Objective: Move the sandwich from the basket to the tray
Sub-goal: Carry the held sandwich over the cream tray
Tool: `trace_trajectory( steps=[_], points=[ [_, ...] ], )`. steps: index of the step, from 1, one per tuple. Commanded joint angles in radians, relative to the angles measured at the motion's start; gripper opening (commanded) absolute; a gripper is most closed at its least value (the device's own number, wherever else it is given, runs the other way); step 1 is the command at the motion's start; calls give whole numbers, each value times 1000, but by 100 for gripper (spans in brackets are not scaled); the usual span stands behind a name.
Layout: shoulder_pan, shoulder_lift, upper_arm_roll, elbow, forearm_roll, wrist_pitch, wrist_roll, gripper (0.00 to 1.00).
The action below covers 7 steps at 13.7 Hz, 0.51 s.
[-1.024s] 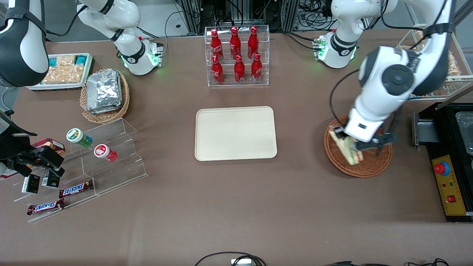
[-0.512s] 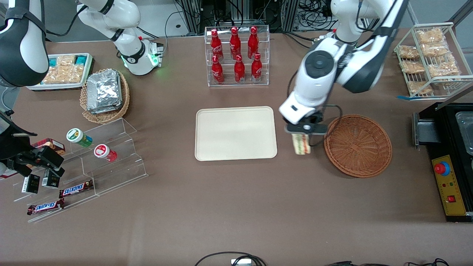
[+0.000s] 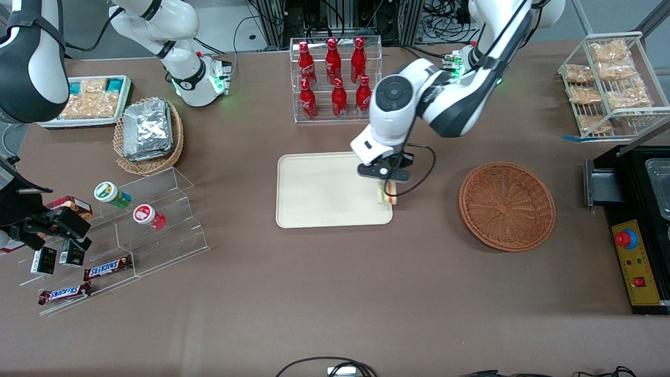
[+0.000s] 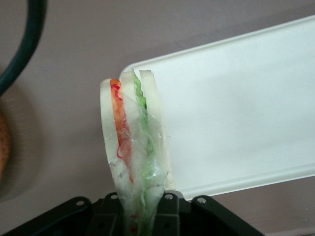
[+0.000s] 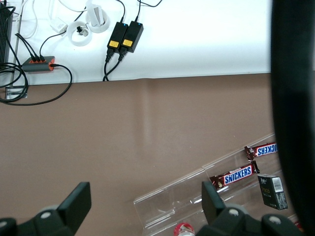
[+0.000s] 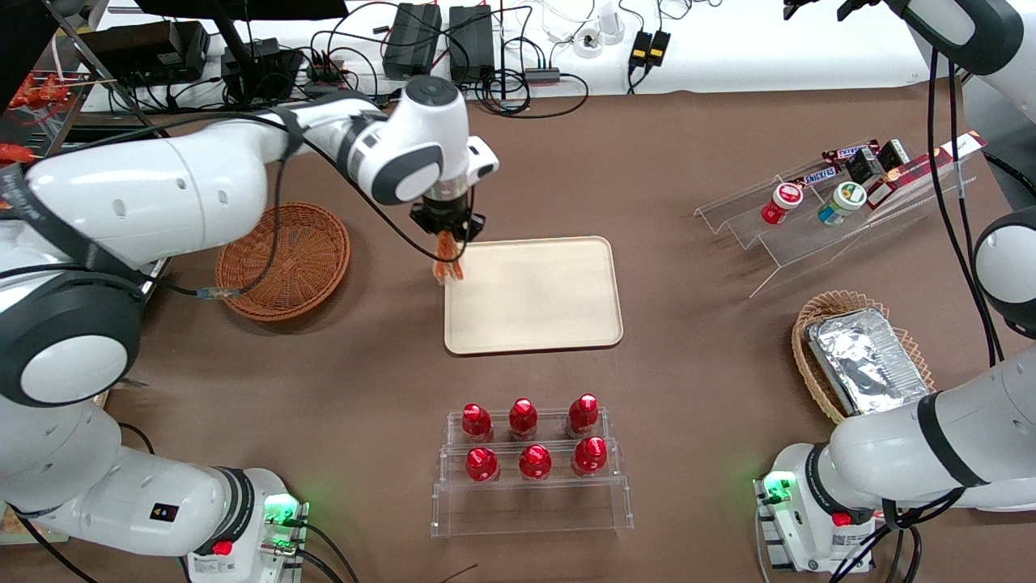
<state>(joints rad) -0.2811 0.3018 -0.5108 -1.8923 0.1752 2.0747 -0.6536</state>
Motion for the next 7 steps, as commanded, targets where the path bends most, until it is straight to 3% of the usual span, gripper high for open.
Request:
trace_trajectory(
  steps=[1,3,7],
  points=[
    [-70,83,5,35,84,28,-127,0],
    [-102,137,5,35,142,51,-190,0],
    [-132,206,5,35,150,94,-205,0]
  ],
)
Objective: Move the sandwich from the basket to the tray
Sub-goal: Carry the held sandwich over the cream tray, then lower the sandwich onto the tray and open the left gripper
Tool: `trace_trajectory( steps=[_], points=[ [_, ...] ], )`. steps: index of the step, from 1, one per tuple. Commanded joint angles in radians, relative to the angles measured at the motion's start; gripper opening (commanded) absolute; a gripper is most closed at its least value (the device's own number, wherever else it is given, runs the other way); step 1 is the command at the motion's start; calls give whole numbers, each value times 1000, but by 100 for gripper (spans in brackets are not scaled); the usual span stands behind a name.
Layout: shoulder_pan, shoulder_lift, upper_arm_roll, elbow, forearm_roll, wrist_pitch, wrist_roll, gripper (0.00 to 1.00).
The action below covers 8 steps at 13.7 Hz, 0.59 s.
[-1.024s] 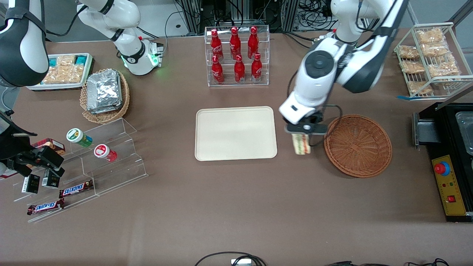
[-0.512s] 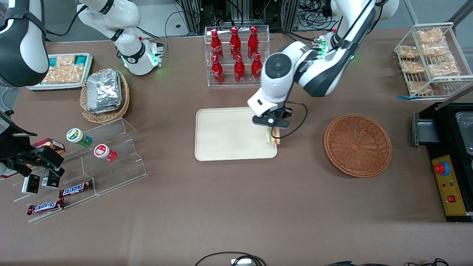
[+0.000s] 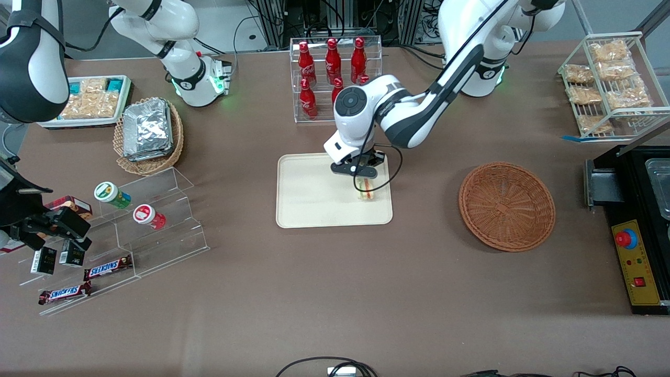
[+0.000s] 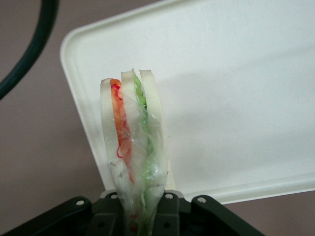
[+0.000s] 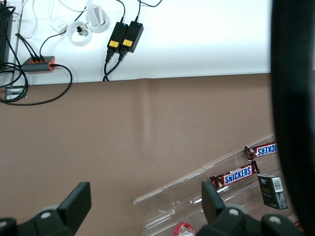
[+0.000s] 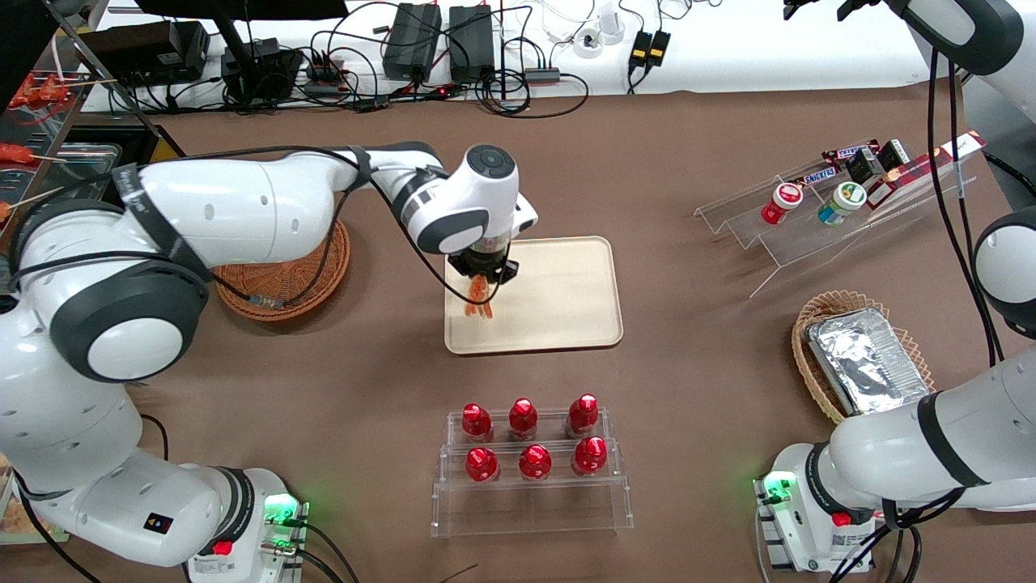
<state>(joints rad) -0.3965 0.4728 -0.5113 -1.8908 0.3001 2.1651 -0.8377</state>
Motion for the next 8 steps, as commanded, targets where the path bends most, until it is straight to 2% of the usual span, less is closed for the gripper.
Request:
trace_trajectory(
  steps=[1,5,6,8],
  points=[
    [-16,49,5,33,25,8,-21,0],
    [-19,96,5,33,77,10,-35,9],
    [-19,104,5,35,94,10,-46,16],
    [-27,110,5,35,99,10,-61,63]
  ],
)
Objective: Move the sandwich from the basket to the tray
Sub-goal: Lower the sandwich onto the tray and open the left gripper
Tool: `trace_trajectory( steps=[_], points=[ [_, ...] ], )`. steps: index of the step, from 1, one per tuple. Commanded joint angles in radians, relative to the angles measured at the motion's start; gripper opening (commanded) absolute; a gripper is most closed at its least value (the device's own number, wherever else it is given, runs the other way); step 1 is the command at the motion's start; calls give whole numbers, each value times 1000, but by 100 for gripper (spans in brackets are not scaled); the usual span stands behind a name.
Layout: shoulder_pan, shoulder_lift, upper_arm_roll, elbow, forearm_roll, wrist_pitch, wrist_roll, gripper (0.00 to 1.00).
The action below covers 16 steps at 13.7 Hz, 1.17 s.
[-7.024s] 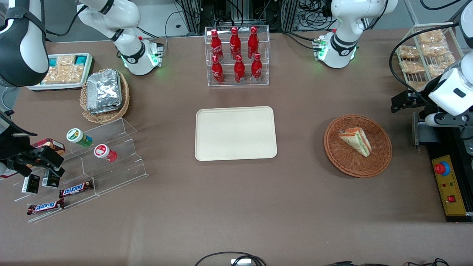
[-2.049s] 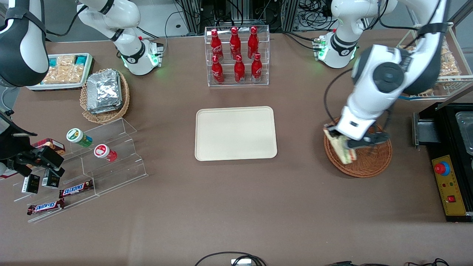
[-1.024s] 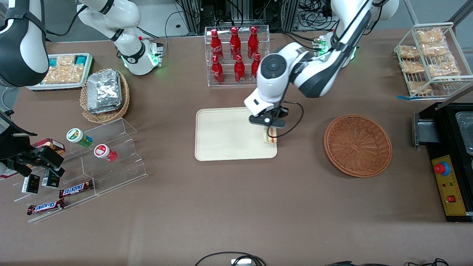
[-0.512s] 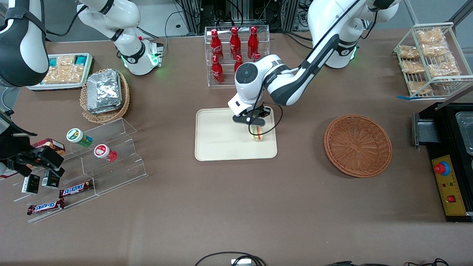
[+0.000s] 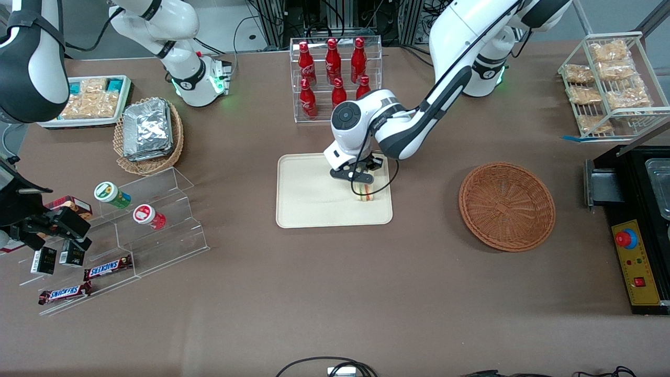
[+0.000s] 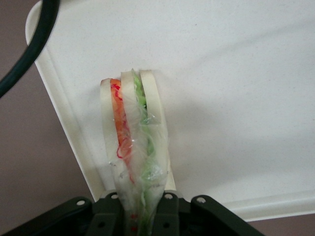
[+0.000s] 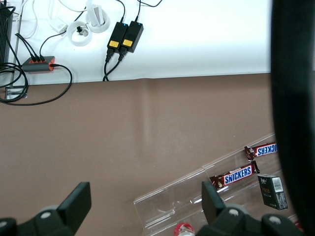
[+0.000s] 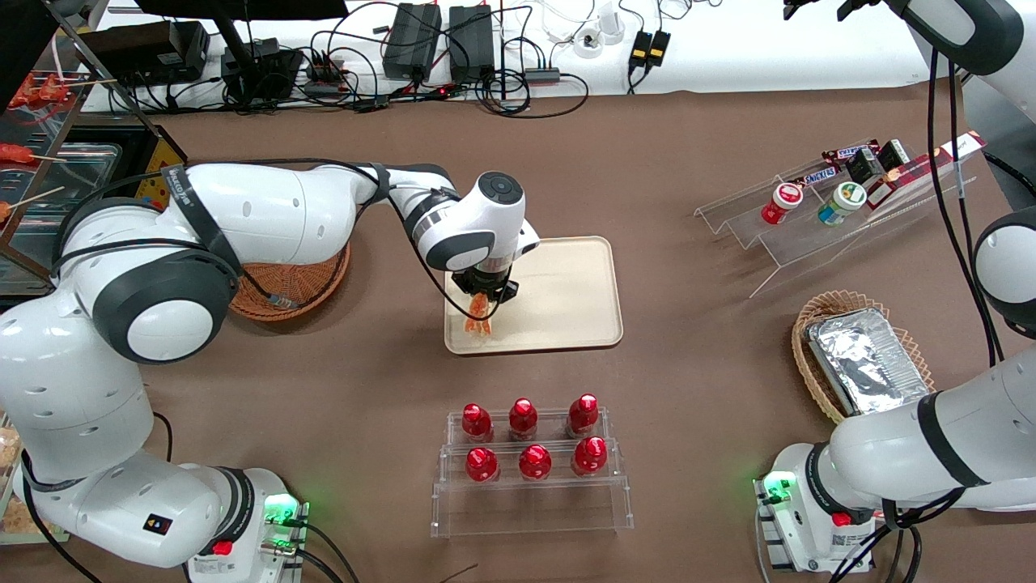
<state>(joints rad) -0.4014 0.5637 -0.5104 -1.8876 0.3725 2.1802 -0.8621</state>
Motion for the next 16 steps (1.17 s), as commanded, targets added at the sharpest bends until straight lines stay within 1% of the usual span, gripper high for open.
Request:
trace_trajectory(
  steps=[1,2,3,6,8,13,16],
  points=[
    [-26,19,4,31,26,-6,-38,78],
    [-25,18,4,31,26,-6,-37,97],
    [-27,15,6,33,25,-10,-38,99],
    [-14,-16,6,48,19,-34,-55,100],
    [-4,-31,9,115,6,-107,-75,100],
    [107,-45,9,300,-1,-304,-77,100],
    [182,-85,9,334,-1,-399,-74,100]
  ],
)
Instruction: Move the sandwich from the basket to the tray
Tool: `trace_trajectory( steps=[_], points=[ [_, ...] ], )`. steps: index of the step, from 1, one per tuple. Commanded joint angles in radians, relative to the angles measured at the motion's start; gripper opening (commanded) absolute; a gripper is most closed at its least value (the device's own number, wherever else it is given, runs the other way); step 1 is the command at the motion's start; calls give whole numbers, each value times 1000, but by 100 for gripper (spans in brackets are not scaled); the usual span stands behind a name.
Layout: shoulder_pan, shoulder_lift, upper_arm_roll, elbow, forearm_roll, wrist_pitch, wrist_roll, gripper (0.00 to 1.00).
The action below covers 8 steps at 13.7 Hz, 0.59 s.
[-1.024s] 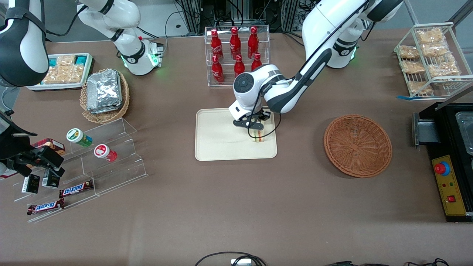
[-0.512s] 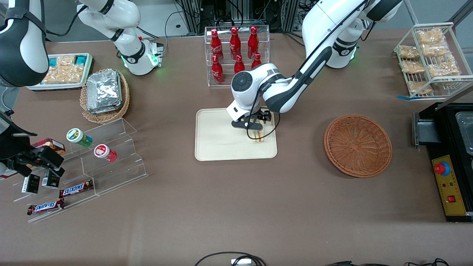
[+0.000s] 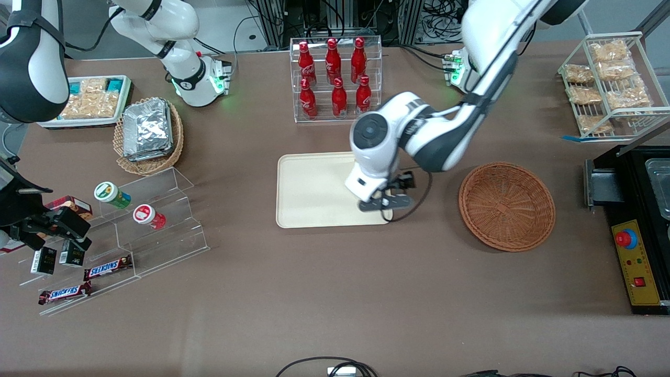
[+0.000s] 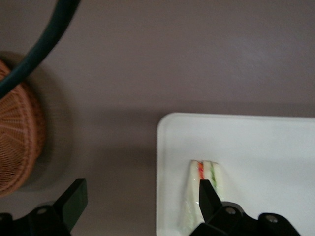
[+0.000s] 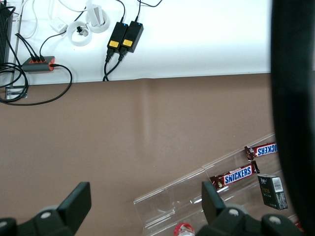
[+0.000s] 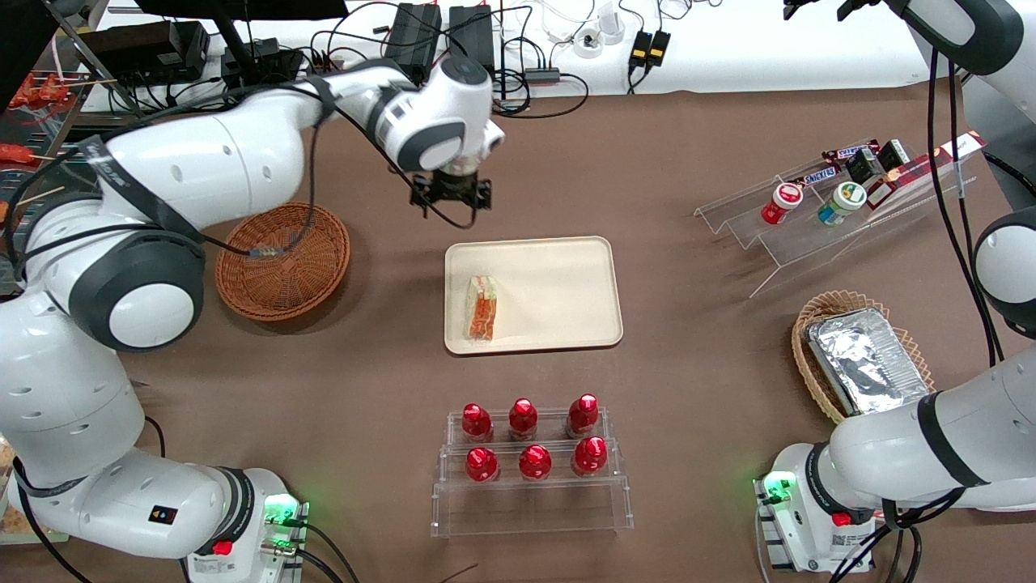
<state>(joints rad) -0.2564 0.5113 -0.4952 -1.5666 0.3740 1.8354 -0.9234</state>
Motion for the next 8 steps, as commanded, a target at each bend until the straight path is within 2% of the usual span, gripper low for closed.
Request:
trace_trajectory(
  steps=[1,5,8],
  points=[
    [69,-54,-6,13,-1,-65,-5,100],
    [187,-135,-8,13,-13,-131,40,100],
    [296,-204,-5,13,-98,-165,225,100]
  ],
)
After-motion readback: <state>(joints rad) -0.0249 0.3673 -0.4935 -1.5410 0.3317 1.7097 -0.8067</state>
